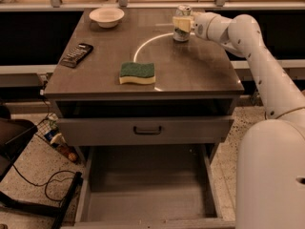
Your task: Move 7up can near rxbar chocolate
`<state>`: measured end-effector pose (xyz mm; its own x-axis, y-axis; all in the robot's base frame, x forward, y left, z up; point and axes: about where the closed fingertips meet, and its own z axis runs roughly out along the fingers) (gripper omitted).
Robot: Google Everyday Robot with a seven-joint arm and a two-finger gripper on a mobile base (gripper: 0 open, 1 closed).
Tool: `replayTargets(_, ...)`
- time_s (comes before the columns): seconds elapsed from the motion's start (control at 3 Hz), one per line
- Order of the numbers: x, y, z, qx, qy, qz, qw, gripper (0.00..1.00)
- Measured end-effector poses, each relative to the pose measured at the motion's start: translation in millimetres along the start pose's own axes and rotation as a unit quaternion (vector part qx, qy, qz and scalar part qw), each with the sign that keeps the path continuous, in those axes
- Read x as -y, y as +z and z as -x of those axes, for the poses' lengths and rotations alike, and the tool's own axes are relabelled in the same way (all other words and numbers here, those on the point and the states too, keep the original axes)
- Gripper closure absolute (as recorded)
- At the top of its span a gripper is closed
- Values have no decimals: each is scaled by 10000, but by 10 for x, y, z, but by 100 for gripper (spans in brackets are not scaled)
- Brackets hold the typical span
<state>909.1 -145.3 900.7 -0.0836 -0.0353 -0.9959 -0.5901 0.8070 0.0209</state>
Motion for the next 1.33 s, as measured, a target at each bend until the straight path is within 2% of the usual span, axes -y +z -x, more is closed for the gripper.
replayTargets(0.33, -104, 20, 237, -19, -290, 50, 9996, 100)
replayTargets(0.67, -300, -32, 591, 100, -545, 134, 9984, 100)
replayTargets(1.0, -636, -83, 830, 171, -804, 337, 9960, 100)
replayTargets(1.33, -1139, -161, 960, 197, -1064, 668, 9919, 100)
